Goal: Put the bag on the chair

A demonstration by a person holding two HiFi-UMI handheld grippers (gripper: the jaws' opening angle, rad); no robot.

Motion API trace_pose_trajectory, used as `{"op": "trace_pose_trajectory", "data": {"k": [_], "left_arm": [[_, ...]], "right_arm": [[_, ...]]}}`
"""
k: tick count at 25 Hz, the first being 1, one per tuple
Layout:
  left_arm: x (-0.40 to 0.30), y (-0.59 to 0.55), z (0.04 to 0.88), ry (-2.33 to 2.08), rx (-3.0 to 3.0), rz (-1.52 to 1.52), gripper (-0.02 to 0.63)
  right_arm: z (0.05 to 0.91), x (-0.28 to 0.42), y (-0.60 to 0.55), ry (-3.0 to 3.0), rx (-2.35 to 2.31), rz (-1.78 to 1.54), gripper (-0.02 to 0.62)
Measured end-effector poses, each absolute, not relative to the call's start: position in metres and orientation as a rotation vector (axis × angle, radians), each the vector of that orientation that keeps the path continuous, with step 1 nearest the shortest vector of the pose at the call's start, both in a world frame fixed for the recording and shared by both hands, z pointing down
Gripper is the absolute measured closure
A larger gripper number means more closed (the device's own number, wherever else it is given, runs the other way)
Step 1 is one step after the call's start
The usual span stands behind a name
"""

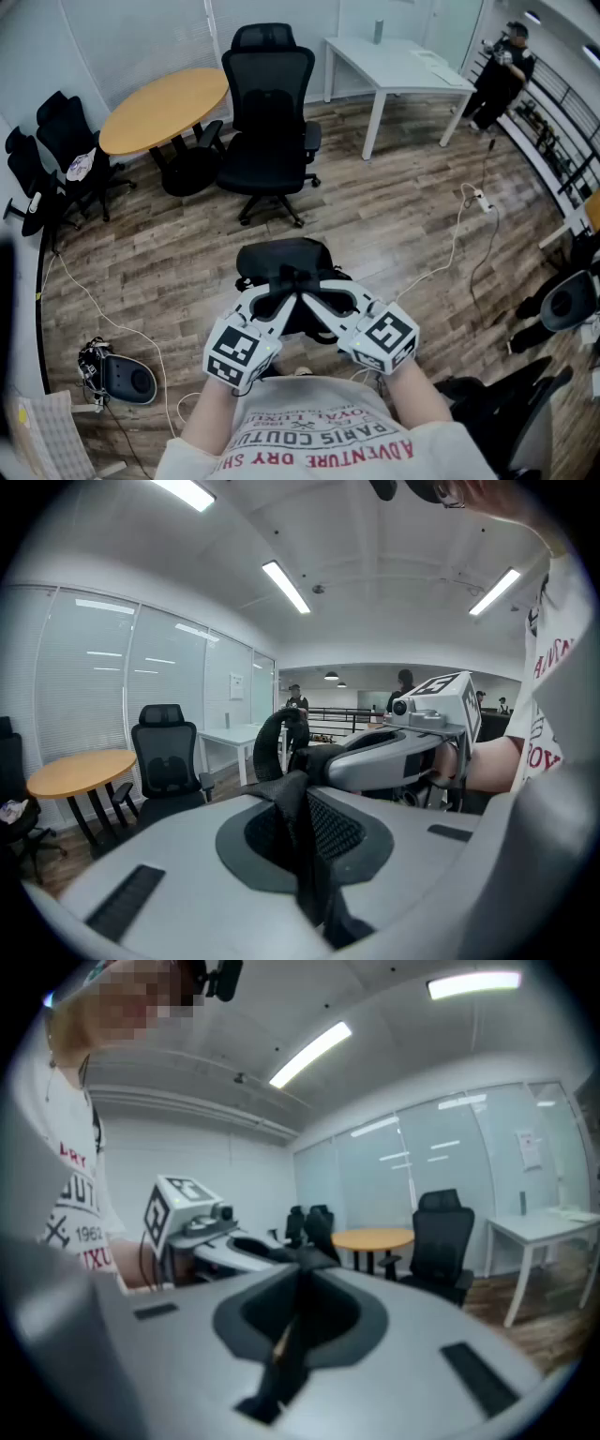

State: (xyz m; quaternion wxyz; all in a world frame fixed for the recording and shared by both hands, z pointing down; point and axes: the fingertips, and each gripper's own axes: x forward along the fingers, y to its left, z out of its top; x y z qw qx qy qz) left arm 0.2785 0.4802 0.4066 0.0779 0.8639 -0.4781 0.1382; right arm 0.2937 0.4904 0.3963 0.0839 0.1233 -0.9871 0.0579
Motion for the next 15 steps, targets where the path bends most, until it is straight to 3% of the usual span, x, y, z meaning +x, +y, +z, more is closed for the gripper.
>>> {"op": "trace_pose_trajectory", "data": {"k": [15], "left_arm": [[0.281, 0.474, 0.417, -1.332, 2.6, 0.414, 0.558]], "right_arm": [[0.4, 0.294, 0.483, -2.93, 0.45, 0.242, 0.551]]}}
